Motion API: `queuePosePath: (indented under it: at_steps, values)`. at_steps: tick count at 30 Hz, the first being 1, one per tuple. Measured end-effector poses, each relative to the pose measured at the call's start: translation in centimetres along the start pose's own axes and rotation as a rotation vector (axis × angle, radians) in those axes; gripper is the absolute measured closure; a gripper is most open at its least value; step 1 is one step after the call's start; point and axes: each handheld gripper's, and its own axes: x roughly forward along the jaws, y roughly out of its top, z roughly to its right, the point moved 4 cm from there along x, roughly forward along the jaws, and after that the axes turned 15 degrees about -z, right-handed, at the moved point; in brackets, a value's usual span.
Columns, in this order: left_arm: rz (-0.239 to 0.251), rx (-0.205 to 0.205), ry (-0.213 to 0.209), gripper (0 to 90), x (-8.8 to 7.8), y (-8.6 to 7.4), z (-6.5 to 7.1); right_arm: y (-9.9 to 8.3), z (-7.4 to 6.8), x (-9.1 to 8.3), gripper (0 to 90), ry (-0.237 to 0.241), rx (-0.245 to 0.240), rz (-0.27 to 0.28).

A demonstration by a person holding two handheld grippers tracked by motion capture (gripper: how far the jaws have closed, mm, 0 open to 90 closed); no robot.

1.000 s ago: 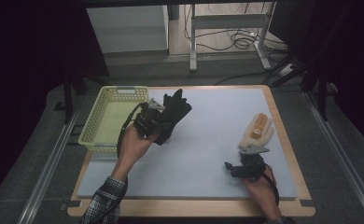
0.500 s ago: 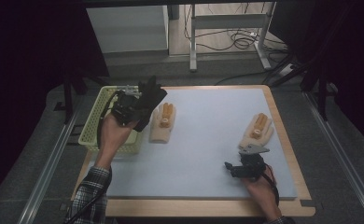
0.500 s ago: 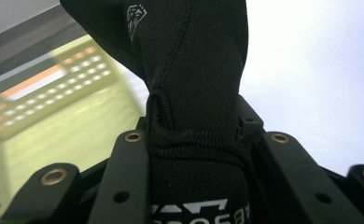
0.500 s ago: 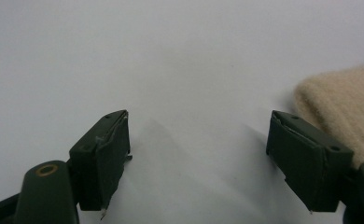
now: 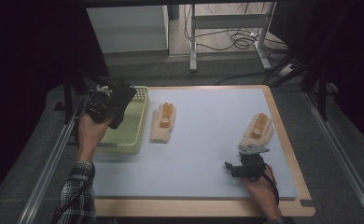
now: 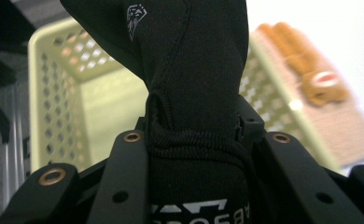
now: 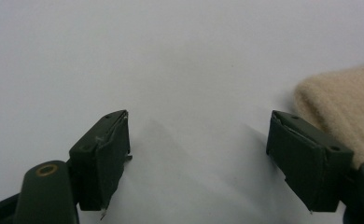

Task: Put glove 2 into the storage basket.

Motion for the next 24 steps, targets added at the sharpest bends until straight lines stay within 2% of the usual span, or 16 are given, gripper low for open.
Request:
queuePosePath:
  at_steps: [6, 11, 14, 18, 21, 24]
  values:
    - [-0.045, -0.056, -0.015, 65.5, 2.5, -0.8, -2.2, 0.0, 0.0, 0.0, 21.1, 0.002, 0.002, 0.0]
    - [-0.106, -0.086, -0.007, 65.3, 4.6, -1.0, -3.3, 0.0, 0.0, 0.0, 21.1, 0.002, 0.003, 0.001]
    - [-0.144, -0.088, 0.003, 64.6, 5.5, -1.0, -3.5, 0.0, 0.0, 0.0, 21.1, 0.002, 0.003, 0.001]
    - [-0.207, -0.075, 0.048, 63.3, 6.7, -0.9, -3.6, 0.0, 0.0, 0.0, 21.1, 0.002, 0.003, 0.001]
    - [-0.237, -0.079, 0.055, 62.6, 7.6, -0.9, -3.7, 0.0, 0.0, 0.0, 21.1, 0.002, 0.003, 0.001]
    - [-0.28, -0.064, 0.08, 61.1, 8.5, -0.9, -3.7, 0.0, 0.0, 0.0, 21.1, 0.003, 0.003, 0.001]
